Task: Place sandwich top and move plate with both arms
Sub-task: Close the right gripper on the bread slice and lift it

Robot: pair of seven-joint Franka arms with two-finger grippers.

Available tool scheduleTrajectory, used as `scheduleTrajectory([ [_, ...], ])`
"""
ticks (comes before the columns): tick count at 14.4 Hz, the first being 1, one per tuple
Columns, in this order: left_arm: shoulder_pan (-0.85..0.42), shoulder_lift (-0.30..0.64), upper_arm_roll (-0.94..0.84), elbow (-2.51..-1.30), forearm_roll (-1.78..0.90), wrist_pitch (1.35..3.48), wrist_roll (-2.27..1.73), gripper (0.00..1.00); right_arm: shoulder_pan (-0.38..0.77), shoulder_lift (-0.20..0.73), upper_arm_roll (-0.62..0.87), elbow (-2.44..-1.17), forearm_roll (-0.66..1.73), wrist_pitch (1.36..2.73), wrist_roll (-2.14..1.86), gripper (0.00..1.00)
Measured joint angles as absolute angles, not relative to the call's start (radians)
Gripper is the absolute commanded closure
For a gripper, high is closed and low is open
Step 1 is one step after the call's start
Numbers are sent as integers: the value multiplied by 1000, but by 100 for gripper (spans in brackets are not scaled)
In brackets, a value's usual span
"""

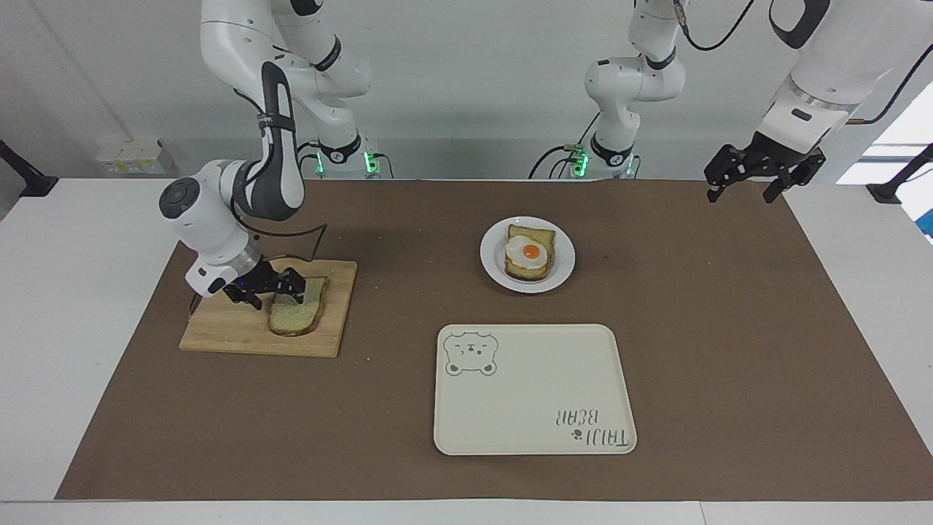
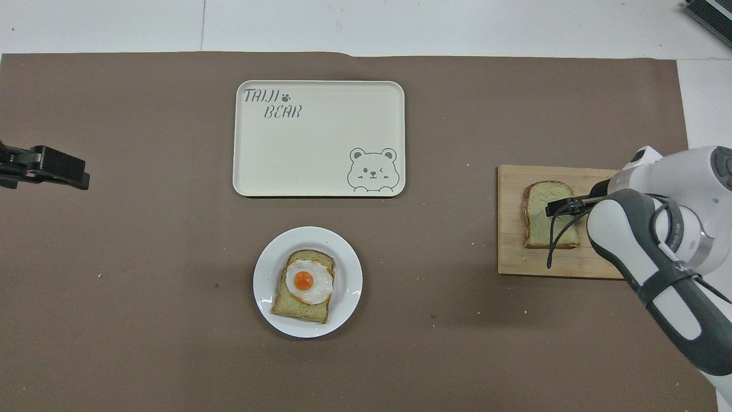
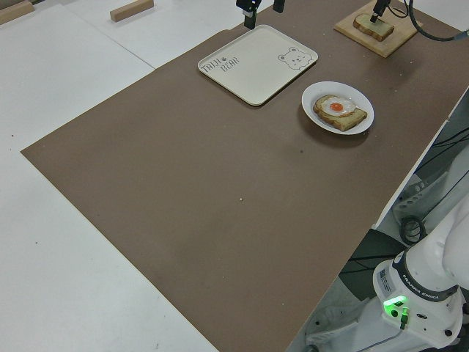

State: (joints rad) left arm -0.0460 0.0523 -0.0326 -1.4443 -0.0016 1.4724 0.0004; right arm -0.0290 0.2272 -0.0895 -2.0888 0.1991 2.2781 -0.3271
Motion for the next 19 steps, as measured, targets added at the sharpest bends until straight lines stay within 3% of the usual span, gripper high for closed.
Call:
scheduleTrajectory([
  [4,-46,52,-33,-1444,-2,1472,0,0,-39,233,-90,-2093,199,2281,-328,2],
  [9,-46,52,-33,-1444,-2,1472,0,0,-41,234,-89,-2095,200,2281,-328,96],
  [10,-46,52,-33,-1444,-2,1472,0,0,-40,233,-87,-2095,207,2281,-328,100],
  [19,-46,52,-33,-1444,-2,1472,0,0,-42,228,-88,-2092,216,2281,-328,100],
])
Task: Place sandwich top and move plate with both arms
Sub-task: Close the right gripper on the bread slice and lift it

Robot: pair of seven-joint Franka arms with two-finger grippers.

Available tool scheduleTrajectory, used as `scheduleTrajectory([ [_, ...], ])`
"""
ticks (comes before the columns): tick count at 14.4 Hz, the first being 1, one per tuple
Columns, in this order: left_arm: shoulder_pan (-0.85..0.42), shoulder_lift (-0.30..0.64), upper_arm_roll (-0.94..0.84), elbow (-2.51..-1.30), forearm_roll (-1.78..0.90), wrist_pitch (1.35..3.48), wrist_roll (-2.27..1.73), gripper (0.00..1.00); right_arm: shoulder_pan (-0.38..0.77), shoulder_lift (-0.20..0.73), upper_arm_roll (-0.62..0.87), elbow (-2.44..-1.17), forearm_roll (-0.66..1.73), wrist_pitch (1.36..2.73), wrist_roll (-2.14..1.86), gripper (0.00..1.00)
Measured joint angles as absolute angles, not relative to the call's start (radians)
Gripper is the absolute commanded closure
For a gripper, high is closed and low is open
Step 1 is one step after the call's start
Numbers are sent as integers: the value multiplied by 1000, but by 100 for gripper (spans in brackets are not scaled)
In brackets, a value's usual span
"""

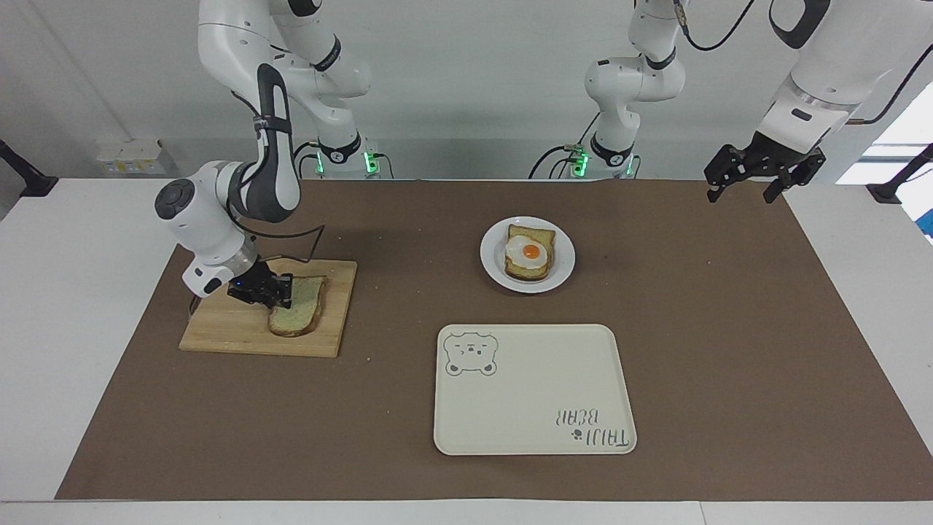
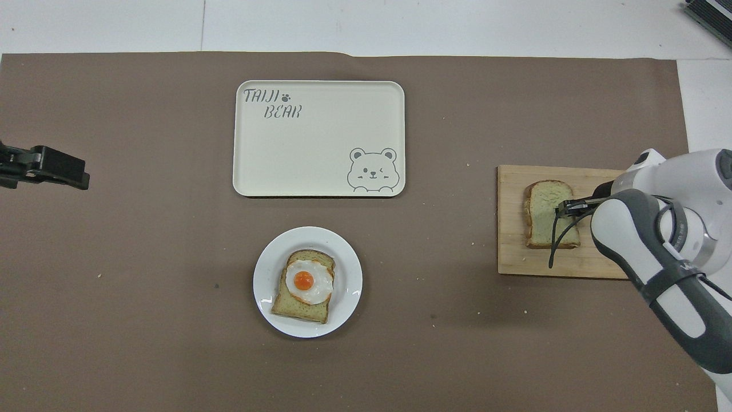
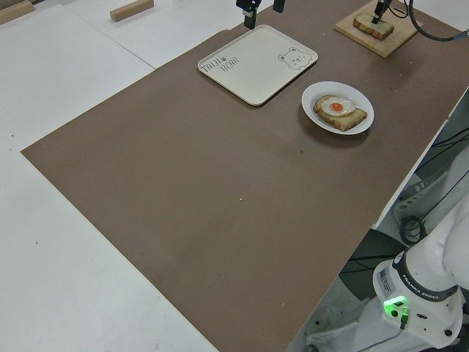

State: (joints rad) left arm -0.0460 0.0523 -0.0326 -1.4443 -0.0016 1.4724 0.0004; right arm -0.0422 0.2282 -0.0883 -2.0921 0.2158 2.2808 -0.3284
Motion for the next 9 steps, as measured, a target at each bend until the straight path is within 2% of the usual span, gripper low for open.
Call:
scheduleTrajectory([
  [9,-46,52,-33,-1444,-2,1472,0,0,-45,227,-88,-2053,216,2240,-360,100],
])
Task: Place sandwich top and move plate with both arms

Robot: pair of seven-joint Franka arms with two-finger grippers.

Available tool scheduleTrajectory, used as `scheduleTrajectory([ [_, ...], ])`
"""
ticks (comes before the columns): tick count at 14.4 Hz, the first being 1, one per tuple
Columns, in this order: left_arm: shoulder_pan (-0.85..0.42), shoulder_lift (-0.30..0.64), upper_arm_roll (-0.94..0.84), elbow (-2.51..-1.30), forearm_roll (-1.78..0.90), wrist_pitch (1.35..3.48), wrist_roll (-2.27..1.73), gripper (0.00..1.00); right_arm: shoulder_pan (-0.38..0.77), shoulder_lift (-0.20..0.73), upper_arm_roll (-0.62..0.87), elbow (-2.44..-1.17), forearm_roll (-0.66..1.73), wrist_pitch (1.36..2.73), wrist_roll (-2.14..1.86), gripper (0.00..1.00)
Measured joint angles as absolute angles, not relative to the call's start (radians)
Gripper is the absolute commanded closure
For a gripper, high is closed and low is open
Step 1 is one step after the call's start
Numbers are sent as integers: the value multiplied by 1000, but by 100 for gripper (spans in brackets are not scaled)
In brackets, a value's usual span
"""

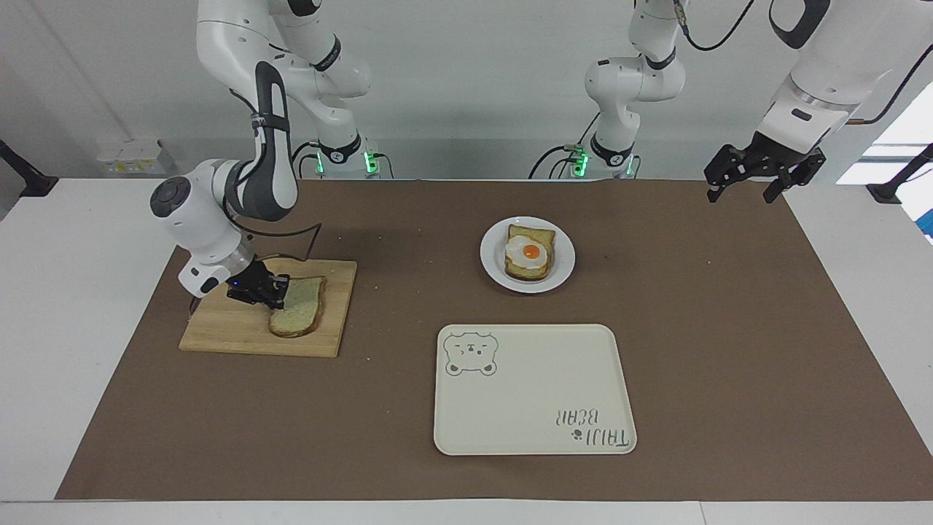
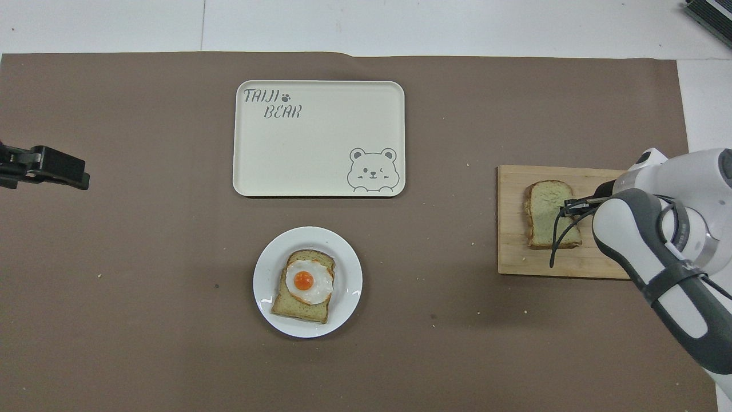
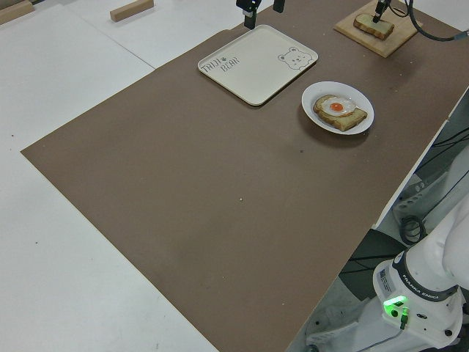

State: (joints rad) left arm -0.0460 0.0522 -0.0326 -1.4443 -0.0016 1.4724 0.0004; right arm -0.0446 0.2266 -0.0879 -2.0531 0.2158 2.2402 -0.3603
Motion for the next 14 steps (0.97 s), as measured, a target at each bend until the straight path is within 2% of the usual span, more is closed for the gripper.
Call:
scheduleTrajectory([
  [7,-46,52,-33,-1444,-2,1472,0,0,-41,193,-82,-1897,216,1991,-386,100],
  [14,-46,52,-33,-1444,-2,1472,0,0,-30,119,-48,-1879,216,1870,-386,100],
])
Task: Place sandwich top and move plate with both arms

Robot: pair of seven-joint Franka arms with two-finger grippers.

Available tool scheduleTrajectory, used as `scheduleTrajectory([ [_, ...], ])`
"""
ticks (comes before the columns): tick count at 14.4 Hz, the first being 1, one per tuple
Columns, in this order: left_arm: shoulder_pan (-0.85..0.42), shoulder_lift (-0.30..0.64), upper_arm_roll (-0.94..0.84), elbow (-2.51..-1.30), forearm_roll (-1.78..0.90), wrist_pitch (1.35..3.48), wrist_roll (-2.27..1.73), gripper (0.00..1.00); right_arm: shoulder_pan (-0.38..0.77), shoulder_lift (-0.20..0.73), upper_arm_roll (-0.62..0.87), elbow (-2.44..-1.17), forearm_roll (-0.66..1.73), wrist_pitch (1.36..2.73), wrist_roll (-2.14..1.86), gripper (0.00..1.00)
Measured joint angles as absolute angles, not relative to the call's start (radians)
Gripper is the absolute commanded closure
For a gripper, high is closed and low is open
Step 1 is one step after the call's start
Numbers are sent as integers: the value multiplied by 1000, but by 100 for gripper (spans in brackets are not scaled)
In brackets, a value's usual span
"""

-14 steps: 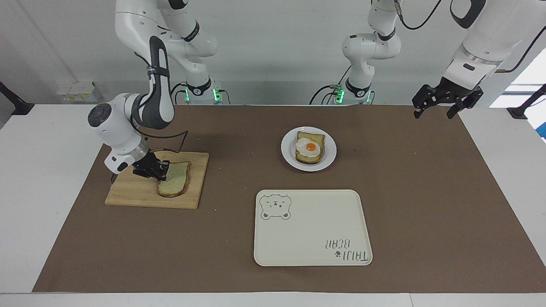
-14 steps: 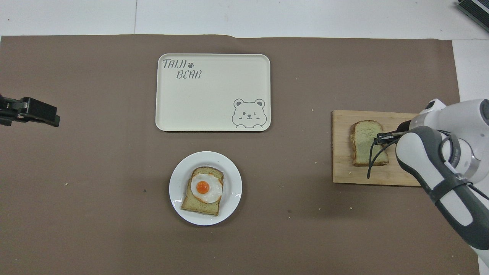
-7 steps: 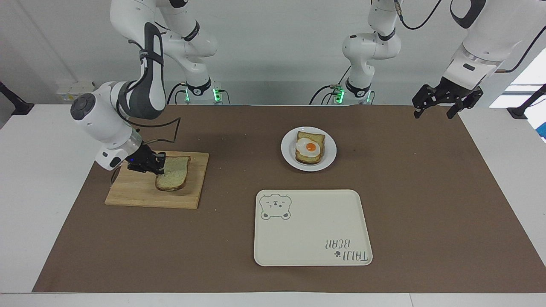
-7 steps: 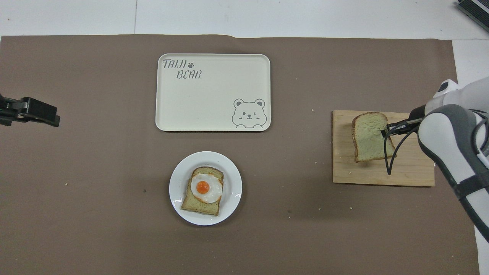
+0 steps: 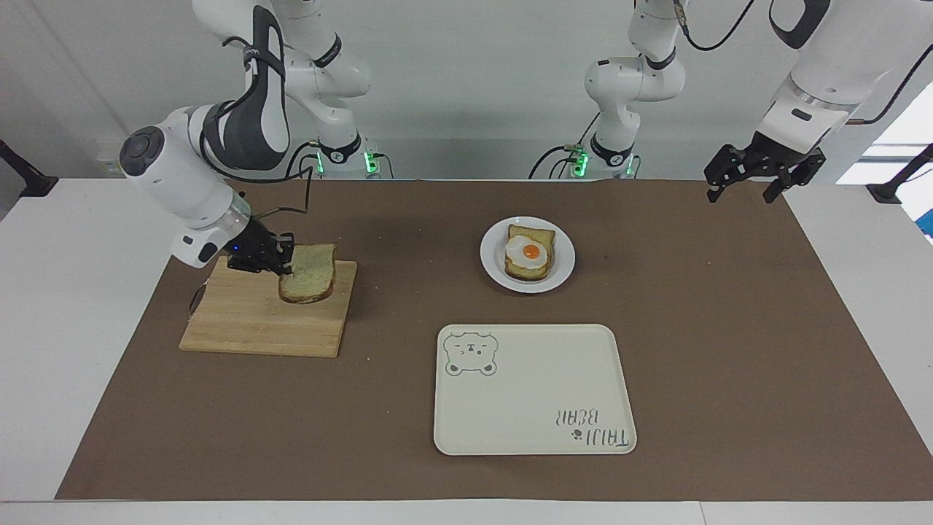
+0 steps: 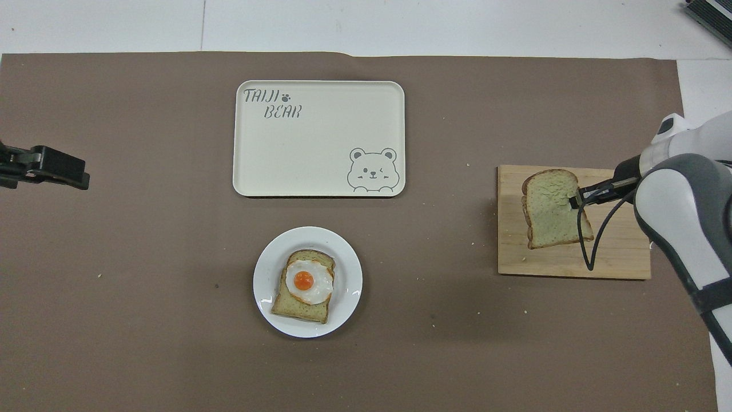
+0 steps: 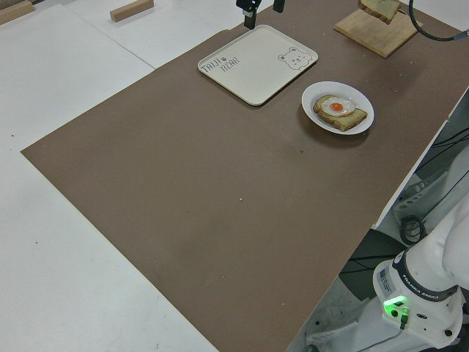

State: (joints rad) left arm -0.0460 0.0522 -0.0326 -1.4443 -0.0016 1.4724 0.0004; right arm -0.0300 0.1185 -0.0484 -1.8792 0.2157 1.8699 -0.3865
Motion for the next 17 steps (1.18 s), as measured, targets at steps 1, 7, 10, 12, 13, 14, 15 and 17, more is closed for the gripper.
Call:
scheduleTrajectory([
  [1,-46,52,-33,-1444,-2,1472,0,0,-30,112,-46,-1879,216,1862,-386,100],
  [7,-46,52,-33,-1444,-2,1472,0,0,36,76,-8,-1879,216,1816,-273,100],
  [10,-46,52,-33,-1444,-2,1472,0,0,115,71,-6,-1880,216,1800,-248,100],
  [12,-46,52,-33,-1444,-2,1472,0,0,178,70,-5,-1881,216,1800,-193,100],
  [13,-46,52,-33,-1444,-2,1472,0,0,214,70,-4,-1881,216,1800,-156,100],
  [14,-46,52,-33,-1444,-2,1472,0,0,251,70,-3,-1881,218,1800,-118,100],
  [15,-46,52,-33,-1444,-2,1472,0,0,286,70,-3,-1882,234,1801,-76,100],
  [17,-46,52,-33,-1444,-2,1472,0,0,338,70,0,-1883,291,1814,-21,100],
])
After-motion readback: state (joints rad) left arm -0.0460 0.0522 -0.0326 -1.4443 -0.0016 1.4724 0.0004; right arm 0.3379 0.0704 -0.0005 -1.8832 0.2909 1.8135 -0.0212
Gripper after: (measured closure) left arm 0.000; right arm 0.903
